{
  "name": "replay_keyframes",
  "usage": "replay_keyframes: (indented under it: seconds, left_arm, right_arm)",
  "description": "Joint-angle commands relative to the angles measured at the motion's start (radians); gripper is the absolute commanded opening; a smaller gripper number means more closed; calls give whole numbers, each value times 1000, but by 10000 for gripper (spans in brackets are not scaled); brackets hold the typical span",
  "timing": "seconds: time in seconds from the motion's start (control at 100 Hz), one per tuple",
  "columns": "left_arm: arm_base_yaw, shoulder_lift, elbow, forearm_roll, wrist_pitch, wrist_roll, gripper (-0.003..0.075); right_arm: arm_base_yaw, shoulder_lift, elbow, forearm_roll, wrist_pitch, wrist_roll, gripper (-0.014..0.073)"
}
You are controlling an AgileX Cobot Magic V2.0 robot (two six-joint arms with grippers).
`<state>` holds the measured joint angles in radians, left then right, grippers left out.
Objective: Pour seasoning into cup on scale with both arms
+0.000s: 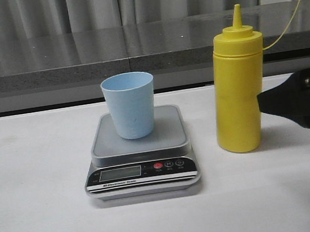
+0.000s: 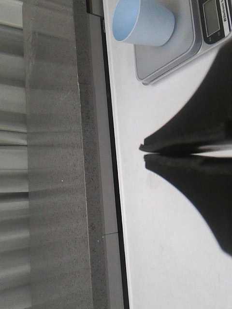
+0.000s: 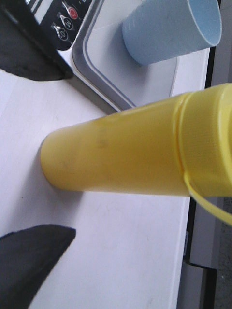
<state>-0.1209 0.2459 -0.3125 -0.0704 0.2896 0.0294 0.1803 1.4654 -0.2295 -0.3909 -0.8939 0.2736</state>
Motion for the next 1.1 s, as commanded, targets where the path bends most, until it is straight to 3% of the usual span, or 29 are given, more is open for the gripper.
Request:
replay_keyframes:
  seconds: [0.0, 0.42, 0.72, 0.92, 1.09]
  left_arm:
    - [5, 9, -26, 0, -85, -3, -20]
    - [5, 9, -26, 0, -85, -3, -20]
    - [5, 9, -26, 0, -85, -3, -20]
    - [5, 9, -26, 0, -85, -3, -20]
    - [5, 9, -26, 0, -85, -3, -20]
  right_arm:
    - [-1, -98, -11, 19, 20, -3, 605]
    - [-1, -561, -19, 69, 450, 80, 602]
    - [-1, -769, -165, 74, 851, 95, 602]
    - [42, -864, -210, 85, 955, 95, 599]
    - [114, -946, -212, 91, 1001, 95, 514]
